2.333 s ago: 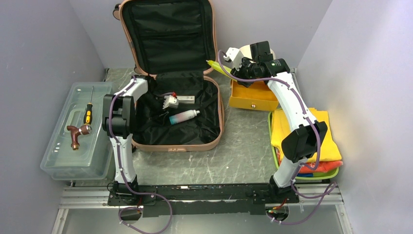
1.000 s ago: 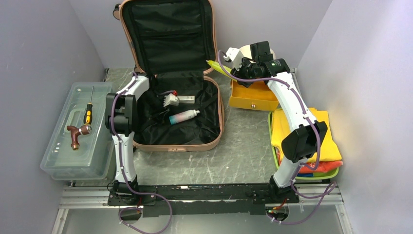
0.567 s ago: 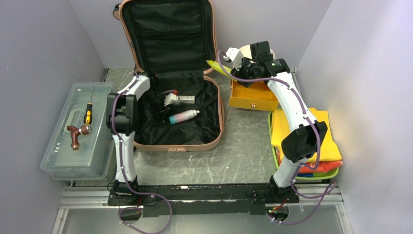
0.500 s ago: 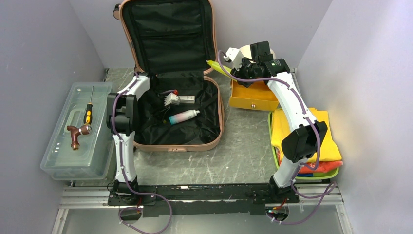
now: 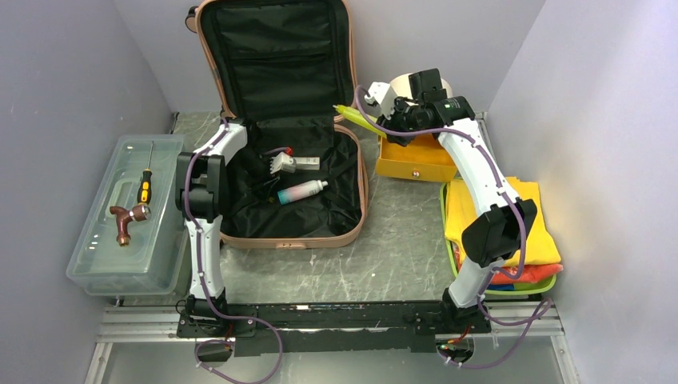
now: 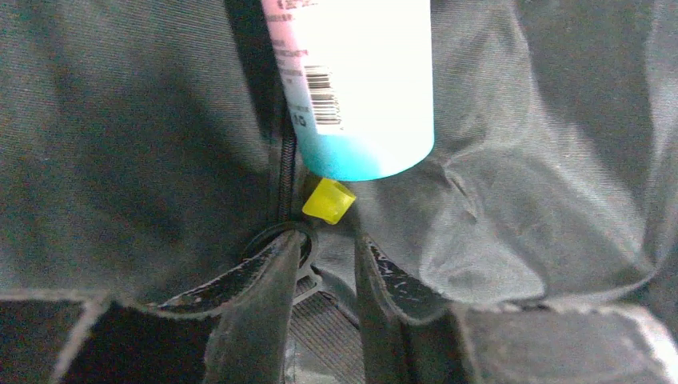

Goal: Open, take out, and arrange the luggage
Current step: Pick up the makeup from the opened luggage.

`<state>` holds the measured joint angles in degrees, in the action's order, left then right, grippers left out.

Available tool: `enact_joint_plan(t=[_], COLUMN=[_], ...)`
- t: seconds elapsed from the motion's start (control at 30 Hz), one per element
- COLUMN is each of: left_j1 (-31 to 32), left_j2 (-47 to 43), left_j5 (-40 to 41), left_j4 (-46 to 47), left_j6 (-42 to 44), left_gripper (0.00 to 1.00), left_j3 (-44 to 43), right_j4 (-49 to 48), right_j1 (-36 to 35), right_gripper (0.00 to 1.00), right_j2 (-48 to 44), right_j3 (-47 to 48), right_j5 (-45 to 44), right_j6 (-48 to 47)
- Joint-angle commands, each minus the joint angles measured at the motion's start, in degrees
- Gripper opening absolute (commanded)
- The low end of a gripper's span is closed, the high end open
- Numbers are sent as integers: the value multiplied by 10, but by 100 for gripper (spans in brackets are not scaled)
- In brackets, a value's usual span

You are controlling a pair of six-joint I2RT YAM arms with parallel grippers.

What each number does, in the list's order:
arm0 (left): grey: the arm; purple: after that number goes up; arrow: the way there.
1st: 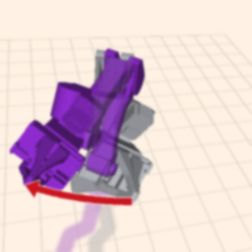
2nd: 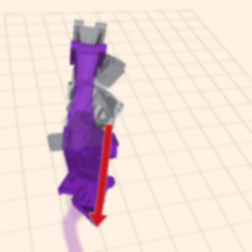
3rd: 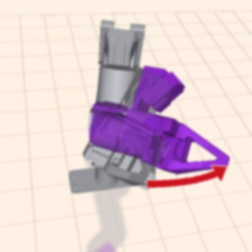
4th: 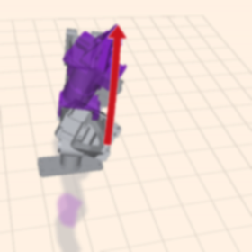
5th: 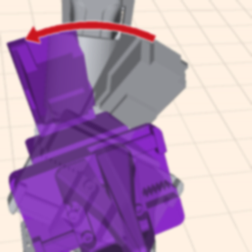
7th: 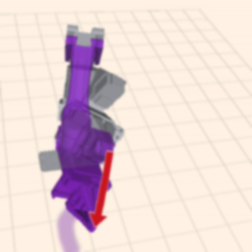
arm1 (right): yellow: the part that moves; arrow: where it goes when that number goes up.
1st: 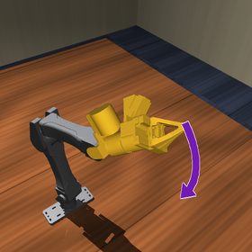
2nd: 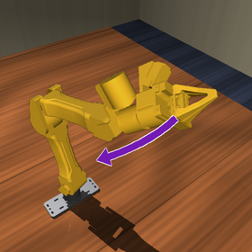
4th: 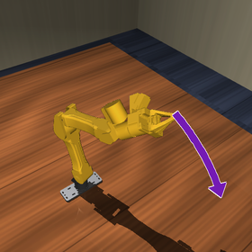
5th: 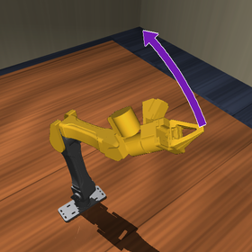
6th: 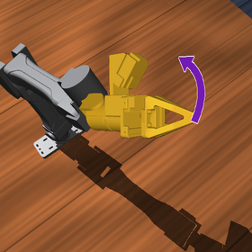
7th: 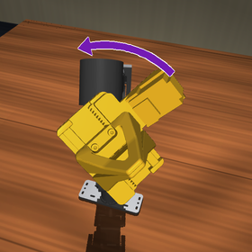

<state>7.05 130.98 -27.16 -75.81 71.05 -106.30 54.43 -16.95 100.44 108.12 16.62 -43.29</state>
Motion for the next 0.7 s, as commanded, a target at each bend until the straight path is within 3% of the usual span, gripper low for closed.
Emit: enact_joint_plan(t=[0.0,0.17,0.67], left_j1=[2,3,5], left_j2=[-16,-42,-31], left_j5=[-2,-20,-57], left_j4=[41,75,95], left_j6=[70,118,155], left_gripper=[43,51,57], left_j3=[21,50,27], right_j4=[-12,-11,-10], right_j1=[-4,-6,-11], right_gripper=[0,0,0], right_j2=[-20,-23,-29], right_j3=[13,9,-1], right_j5=[16,14,10], right_j6=[-8,-9,-9])
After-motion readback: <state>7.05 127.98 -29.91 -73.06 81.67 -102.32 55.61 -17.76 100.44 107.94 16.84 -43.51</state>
